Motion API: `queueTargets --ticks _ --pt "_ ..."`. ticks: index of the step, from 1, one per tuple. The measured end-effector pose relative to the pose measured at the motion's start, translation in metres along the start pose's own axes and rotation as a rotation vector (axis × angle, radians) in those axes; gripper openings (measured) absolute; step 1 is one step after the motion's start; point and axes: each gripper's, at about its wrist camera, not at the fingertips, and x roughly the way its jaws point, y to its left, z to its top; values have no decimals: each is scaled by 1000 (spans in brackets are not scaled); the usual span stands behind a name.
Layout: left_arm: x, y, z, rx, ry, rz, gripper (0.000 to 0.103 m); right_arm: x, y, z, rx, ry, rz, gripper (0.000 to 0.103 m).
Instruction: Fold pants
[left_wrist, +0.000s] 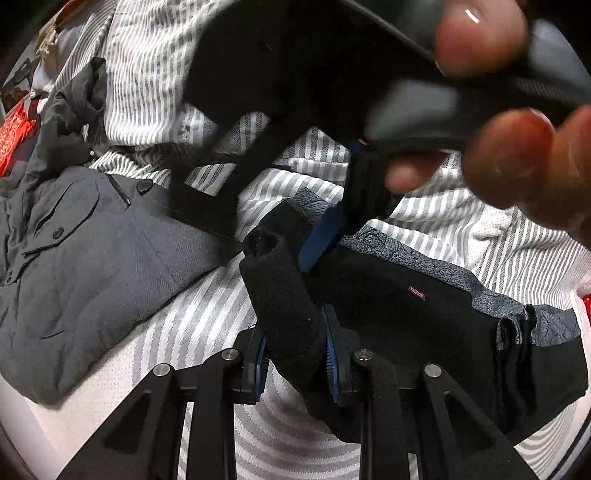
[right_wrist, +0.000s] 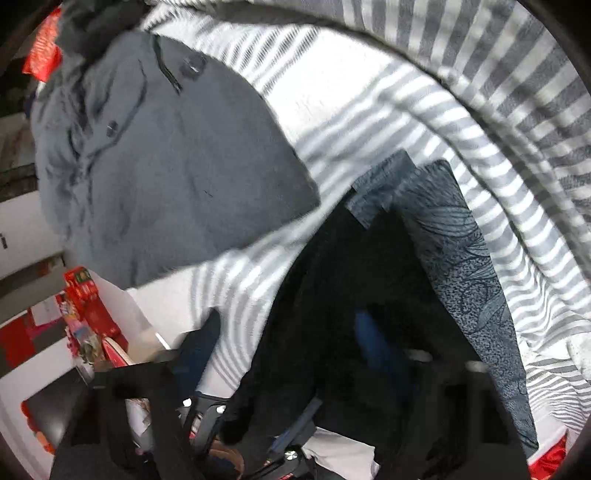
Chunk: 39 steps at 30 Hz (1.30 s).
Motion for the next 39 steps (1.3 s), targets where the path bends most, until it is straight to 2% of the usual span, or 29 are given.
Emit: queueTargets --ticks 1,2,6,16,22,26,32,39 --pt "1 1 0 -4 5 -6 27 0 -3 -3 4 -5 18 30" --pt "-1 0 -1 5 1 -11 27 -2 -7 -7 12 -16 48 26" --pt "-12 -13 2 50 -26 -20 27 -24 -14 -28 12 -113 103 15" --pt "-69 -67 20 187 -116 -73 27 -94 -71 -109 103 -357 327 15" --pt "-104 -117 19 261 -150 -103 27 -126 -109 -178 151 -504 472 15" --pt "-127 -162 15 330 -158 -137 27 -142 -142 -229 192 -580 536 15" --pt "-147 -230 -2 427 -138 -194 27 -148 -199 -306 268 -671 598 15" --pt "-154 -317 -33 581 -105 -246 27 -132 -280 -401 397 -781 687 15"
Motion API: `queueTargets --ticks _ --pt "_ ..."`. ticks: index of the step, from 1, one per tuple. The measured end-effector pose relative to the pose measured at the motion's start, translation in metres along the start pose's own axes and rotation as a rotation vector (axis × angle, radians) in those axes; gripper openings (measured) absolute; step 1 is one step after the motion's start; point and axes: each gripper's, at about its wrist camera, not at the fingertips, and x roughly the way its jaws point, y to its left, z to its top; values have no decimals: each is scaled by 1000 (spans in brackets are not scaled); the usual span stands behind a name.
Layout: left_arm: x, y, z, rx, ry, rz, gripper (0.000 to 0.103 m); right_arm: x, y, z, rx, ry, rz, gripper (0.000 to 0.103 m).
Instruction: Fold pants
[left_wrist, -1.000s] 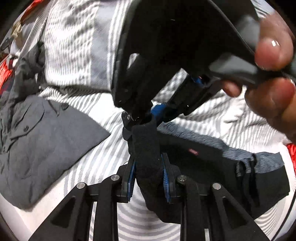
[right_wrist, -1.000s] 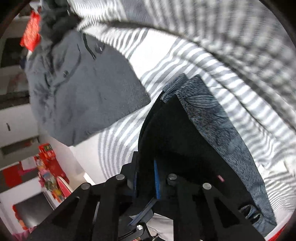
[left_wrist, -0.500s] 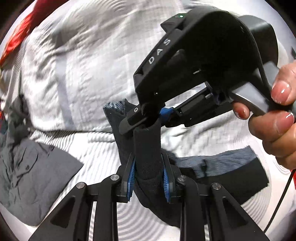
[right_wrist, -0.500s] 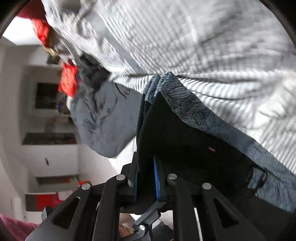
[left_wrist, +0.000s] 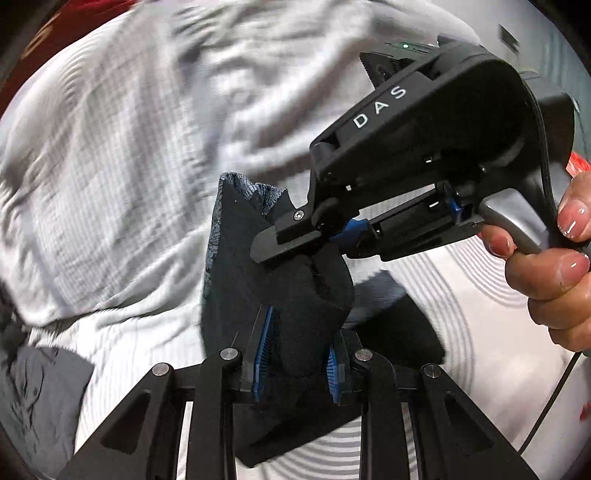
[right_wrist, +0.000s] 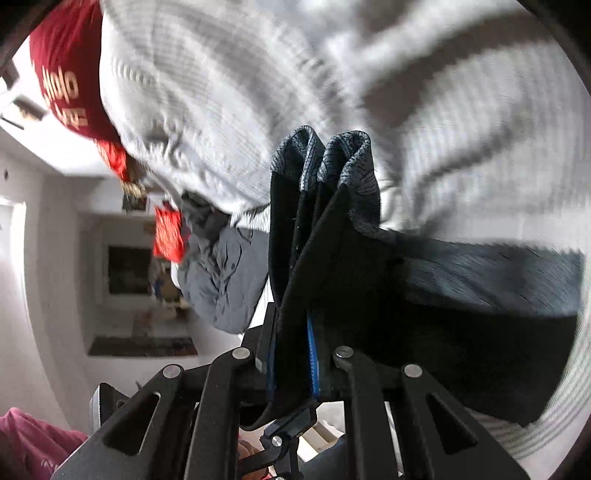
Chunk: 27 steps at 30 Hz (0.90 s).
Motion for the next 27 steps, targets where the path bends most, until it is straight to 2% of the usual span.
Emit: queueTargets --ticks 4,9,15,21,22,25,26,27 --pt "13 -45 7 72 28 -35 27 -41 -46 -16 78 -59 26 15" --pt "38 -93 7 158 73 -55 27 -66 -98 -31 168 -102 45 15" --pt "73 -129 -17 226 161 -55 27 -53 -158 -45 267 -96 49 14" --pt "94 -148 -43 271 212 -39 28 -39 -199 -60 344 -94 46 14" --pt "95 -151 -45 280 215 -35 31 -38 -202 -62 353 -93 45 14" --pt "89 -151 -42 281 222 -62 53 -37 -198 -64 350 -93 12 19" --pt "83 -149 -41 266 220 -88 54 -39 -194 -64 333 -92 -22 21" --pt "79 -148 -39 263 215 -95 54 -44 -189 -65 316 -87 -58 27"
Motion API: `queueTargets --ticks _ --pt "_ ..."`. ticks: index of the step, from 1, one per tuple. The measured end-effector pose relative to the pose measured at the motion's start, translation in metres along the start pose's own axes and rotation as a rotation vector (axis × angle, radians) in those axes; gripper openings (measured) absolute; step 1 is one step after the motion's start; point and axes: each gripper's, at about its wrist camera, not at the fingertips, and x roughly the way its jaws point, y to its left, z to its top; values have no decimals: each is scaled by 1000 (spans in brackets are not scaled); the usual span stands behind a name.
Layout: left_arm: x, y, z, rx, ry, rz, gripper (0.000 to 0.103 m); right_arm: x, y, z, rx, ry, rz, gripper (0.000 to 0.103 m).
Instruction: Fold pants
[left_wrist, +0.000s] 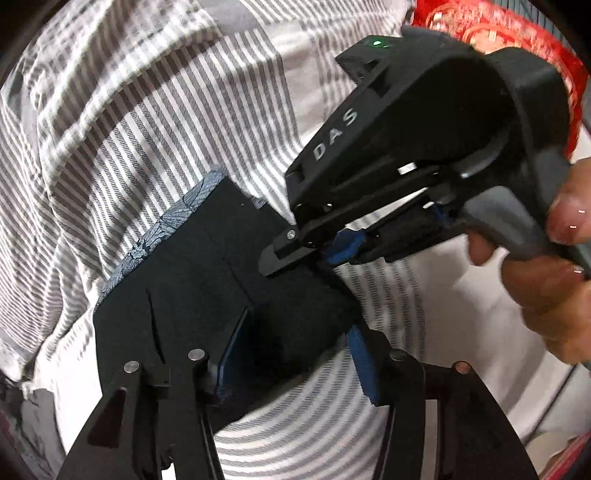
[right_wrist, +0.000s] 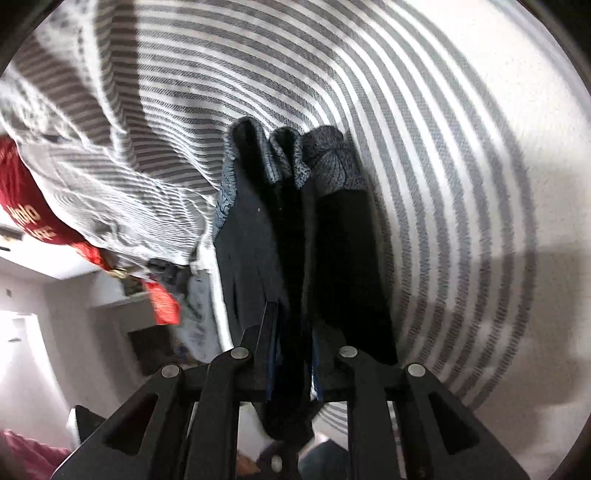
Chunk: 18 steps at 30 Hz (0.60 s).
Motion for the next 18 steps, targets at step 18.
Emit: queueTargets --ticks 18 --pt "-2 169 -50 -446 126 217 54 15 118 -9 -346 -84 -447 31"
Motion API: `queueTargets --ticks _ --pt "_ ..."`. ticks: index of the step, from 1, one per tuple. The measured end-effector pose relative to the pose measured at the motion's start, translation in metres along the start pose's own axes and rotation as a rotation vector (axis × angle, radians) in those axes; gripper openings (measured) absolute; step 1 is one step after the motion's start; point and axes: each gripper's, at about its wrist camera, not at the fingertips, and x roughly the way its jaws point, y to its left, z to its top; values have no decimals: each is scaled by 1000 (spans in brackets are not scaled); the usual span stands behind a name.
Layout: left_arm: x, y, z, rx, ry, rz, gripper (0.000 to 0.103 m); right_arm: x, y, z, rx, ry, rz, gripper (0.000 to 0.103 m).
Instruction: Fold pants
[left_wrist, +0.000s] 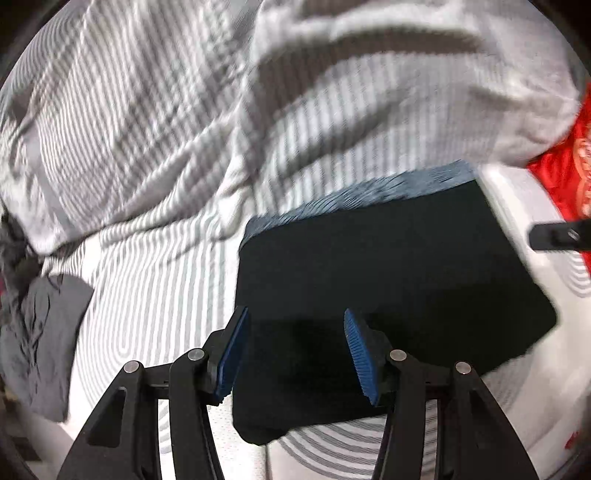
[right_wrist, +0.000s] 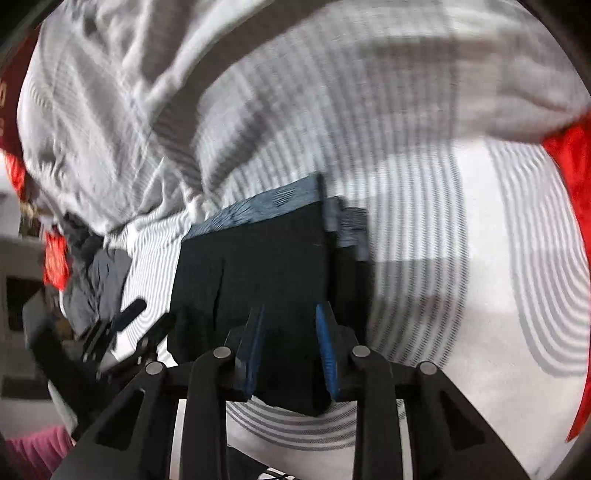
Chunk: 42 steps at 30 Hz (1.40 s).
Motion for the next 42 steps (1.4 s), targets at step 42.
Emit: queueTargets --ticks 42 --pt "40 5 -28 -154 122 -15 79 42 -15 -47 -15 41 -109 42"
